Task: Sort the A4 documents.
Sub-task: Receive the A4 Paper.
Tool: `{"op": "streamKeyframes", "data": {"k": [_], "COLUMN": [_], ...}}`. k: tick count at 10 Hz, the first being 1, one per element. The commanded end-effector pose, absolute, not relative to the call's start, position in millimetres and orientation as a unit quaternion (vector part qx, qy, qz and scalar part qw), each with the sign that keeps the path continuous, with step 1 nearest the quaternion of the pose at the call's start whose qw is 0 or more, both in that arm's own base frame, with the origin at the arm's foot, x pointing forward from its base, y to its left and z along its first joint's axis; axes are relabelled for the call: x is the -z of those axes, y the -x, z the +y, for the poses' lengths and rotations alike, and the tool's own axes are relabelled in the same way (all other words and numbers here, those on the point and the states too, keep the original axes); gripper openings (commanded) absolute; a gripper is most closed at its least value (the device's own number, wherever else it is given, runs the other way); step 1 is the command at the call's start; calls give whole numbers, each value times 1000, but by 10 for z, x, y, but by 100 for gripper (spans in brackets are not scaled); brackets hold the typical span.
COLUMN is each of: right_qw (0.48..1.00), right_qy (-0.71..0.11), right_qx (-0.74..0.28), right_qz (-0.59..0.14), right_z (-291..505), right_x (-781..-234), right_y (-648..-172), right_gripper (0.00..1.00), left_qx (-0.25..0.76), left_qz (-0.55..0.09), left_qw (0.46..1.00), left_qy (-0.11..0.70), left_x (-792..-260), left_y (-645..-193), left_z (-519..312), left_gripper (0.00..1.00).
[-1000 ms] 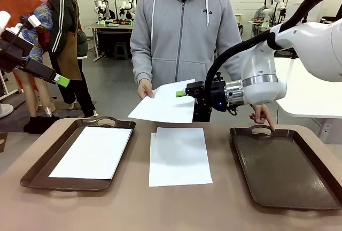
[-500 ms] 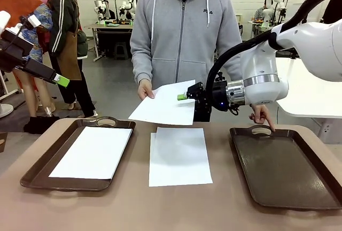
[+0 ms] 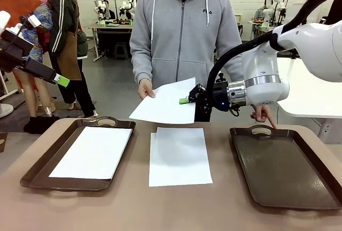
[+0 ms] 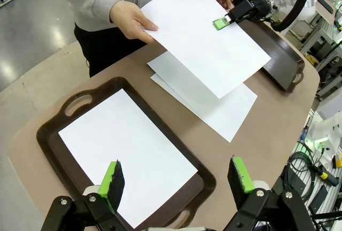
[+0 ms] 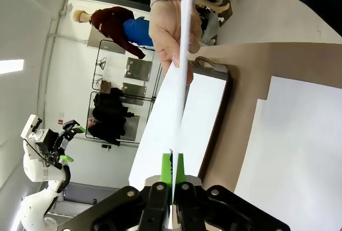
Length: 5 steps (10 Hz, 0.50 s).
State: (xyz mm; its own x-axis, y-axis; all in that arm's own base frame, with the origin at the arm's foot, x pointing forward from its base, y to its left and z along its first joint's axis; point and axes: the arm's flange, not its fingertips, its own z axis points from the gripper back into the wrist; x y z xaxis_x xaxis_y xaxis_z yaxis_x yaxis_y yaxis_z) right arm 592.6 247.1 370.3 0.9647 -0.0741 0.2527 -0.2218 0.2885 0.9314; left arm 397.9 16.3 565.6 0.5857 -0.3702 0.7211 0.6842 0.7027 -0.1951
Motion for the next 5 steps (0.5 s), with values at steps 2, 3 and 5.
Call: {"op": "streamKeyframes", "data": {"k": [2,3,5], "right_qw": [786,787,785], "right_qy": [-605,-605,-608], "right_qx": [-31,-30,-29], "right_qz": [-120,-118,-113], "right_z": [2491,2497,2499], "right_x": [-3692,-3690,-3681], "right_y": [-5947,-5953,-5952], "right_gripper": [0,0,0], "left_qx": [307,307,307], "left_qz": [-336,-336,-336], "left_qw": [860,860,860], "left_qy": [232,232,232], "left_x": [-5656,-5656,-5656], "left_y": [-3977,-3977,-3977], "left_z": [156,156,156], "left_gripper": [100,100,100]}}
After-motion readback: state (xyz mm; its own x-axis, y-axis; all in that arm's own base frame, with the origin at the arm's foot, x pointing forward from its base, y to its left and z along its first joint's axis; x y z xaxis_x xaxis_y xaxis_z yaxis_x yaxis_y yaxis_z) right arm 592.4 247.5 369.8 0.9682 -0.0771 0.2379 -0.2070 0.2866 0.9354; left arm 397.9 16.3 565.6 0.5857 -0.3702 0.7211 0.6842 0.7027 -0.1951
